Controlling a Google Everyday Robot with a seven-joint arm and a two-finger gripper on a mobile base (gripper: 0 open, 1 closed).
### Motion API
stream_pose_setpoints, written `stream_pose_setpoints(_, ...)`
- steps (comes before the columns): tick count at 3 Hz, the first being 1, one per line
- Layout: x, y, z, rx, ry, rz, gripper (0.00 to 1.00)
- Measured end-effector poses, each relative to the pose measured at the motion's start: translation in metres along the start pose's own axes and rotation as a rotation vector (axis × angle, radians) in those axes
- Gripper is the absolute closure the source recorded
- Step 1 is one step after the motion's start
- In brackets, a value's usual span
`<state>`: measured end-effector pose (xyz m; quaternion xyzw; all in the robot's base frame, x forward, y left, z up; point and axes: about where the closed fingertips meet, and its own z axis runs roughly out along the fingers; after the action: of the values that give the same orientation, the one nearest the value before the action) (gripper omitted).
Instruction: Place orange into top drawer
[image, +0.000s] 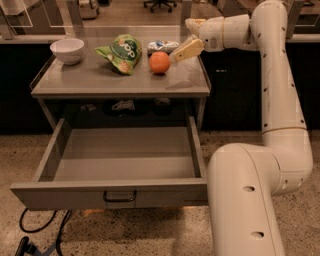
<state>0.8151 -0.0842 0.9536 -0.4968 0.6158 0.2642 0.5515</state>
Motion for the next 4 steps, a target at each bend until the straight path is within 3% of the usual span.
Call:
stream_pose_setpoints(1,0.012,-0.002,0.023,0.003,0.044,0.003,0.00)
stream_pose_setpoints(2,0.023,0.001,0.056,-0.004,0.132,-0.011,0.00)
stream_pose_setpoints(3,0.023,0.001,0.056,-0.004,0.132,-0.011,0.00)
stream_pose_setpoints(4,0.026,-0.003,0.061,0.016,0.210,-0.036,0.00)
